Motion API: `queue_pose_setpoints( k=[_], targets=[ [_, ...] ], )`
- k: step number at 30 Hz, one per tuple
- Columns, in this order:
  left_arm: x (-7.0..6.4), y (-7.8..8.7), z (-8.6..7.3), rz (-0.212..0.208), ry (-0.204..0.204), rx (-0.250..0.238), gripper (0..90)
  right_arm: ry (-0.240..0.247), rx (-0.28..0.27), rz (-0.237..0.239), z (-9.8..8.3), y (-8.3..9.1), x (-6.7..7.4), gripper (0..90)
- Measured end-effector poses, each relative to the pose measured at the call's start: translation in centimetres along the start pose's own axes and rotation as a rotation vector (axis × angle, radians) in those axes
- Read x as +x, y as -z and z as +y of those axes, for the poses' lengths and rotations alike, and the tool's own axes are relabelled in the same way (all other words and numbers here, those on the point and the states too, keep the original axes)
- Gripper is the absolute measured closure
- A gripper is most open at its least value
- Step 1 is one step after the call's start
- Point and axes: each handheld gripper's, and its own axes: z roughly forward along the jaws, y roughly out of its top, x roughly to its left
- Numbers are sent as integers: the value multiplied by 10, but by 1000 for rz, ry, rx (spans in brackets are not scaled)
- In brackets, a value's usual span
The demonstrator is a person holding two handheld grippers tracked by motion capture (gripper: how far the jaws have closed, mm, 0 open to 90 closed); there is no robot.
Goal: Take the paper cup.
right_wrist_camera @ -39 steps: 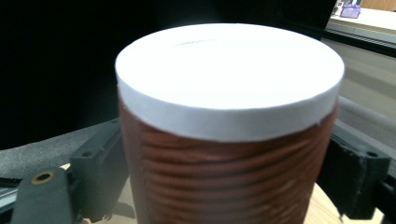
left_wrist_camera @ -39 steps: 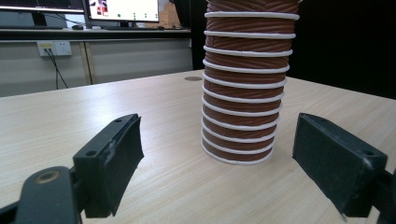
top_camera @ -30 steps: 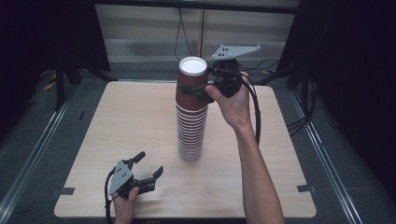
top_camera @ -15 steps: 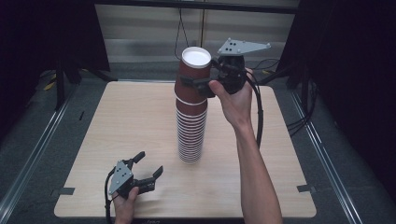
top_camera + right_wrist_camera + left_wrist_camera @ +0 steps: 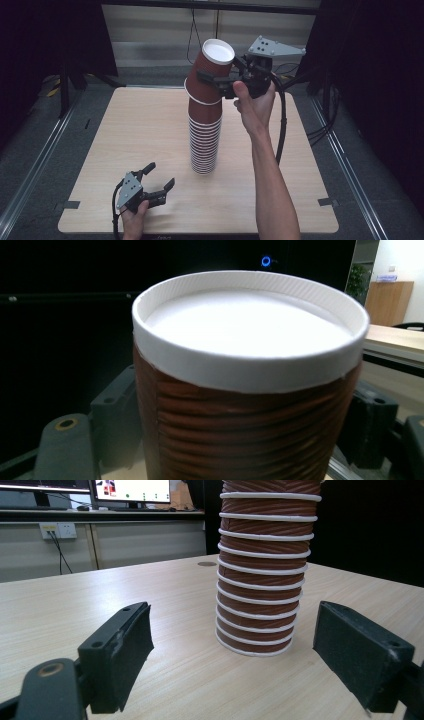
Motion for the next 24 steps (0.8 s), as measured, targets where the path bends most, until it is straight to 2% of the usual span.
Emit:
queue_pose_setpoints(
  k=[6,15,18,24],
  targets=[
    [0,0,0,-2,1,1,156,-6,-63,2,3,6,0,205],
    [0,0,0,-4,-2,1,155,-19,-128,3,2,14,-2,206],
    [0,0,0,-4,0,2,155,-26,-140,25,2,17,-3,206],
    [-1,0,0,-8,1,2,155,-36,-170,29,4,23,-5,207]
  ],
)
